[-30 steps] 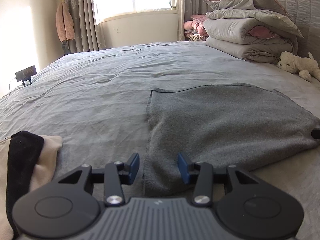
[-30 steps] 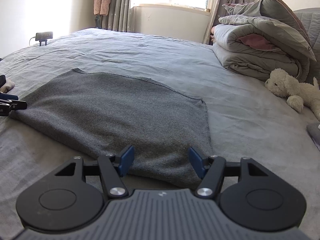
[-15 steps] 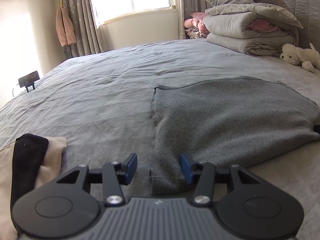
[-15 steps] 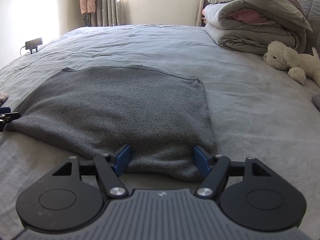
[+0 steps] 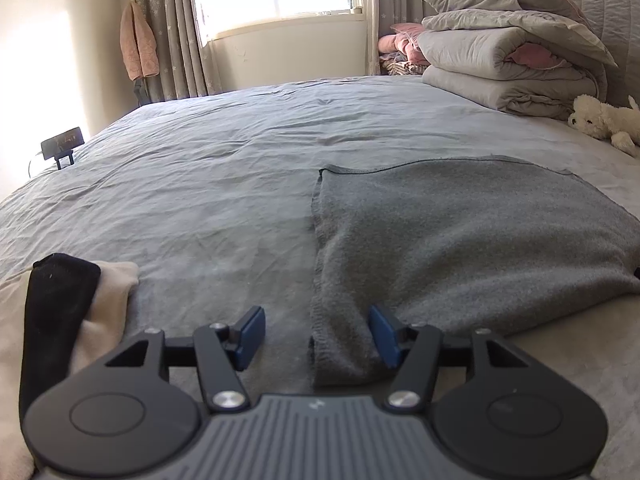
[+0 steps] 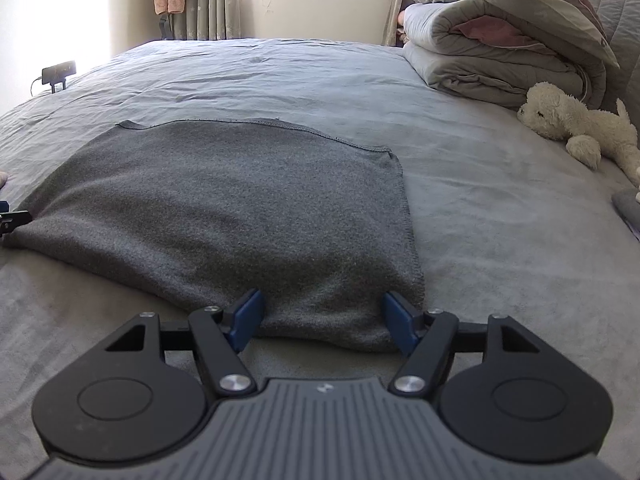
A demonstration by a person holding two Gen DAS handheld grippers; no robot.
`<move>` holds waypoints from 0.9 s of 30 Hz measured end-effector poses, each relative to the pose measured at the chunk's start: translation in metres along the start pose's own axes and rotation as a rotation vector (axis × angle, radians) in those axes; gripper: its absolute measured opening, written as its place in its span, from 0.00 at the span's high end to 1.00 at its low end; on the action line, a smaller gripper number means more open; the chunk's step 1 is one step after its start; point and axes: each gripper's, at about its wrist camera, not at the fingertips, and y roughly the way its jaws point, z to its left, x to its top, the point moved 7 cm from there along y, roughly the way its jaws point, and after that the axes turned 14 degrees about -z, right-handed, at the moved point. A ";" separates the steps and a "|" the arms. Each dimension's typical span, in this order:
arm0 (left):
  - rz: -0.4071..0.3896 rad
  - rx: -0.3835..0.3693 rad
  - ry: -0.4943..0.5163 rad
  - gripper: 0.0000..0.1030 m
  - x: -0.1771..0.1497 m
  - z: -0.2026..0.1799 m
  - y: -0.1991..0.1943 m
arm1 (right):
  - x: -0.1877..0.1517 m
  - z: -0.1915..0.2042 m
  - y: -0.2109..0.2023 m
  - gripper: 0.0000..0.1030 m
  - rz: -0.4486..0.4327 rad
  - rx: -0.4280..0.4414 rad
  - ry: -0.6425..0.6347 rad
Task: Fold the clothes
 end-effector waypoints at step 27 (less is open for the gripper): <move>0.103 0.134 -0.298 0.17 0.015 0.049 -0.015 | -0.002 -0.044 -0.018 0.14 0.100 -0.089 0.092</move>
